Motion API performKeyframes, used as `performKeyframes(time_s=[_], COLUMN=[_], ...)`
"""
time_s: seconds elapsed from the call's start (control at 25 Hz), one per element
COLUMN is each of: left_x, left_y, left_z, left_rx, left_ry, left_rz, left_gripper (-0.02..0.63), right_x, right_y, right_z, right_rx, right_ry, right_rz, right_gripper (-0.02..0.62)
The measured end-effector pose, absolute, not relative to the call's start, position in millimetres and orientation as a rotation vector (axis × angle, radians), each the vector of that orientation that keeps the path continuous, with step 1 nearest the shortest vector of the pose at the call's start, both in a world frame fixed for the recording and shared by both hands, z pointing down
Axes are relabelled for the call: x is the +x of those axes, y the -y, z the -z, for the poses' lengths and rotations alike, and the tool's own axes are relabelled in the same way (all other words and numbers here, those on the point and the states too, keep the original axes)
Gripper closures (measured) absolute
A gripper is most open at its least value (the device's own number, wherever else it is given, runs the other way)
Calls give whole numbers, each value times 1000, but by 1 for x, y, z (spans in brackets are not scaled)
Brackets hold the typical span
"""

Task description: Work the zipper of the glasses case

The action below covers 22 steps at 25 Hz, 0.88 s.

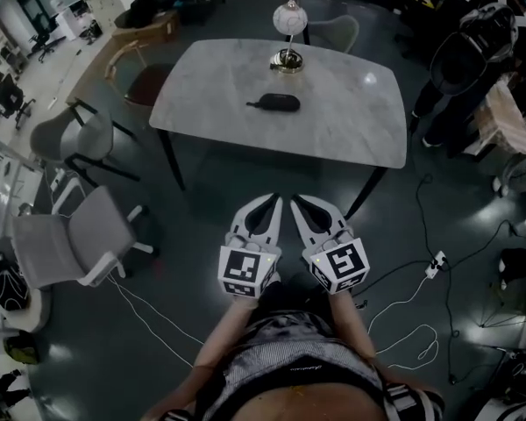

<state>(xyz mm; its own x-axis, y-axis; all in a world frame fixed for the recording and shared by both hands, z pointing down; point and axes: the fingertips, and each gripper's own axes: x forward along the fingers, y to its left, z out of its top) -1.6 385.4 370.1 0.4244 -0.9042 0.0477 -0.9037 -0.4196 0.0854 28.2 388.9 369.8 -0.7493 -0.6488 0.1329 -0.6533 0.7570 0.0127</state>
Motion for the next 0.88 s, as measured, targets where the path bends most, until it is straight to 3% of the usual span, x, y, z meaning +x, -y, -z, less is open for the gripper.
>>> performKeyframes(time_s=[0.88], left_x=[-9], left_y=[-238], left_z=[-365], left_rx=[2531], left_ry=[1684], left_rz=[31], left_gripper=[600], right_x=[22], right_y=[-231], right_z=[-369], right_rx=[1028], right_ry=[2837], right_rz=[-99], right_gripper=[532])
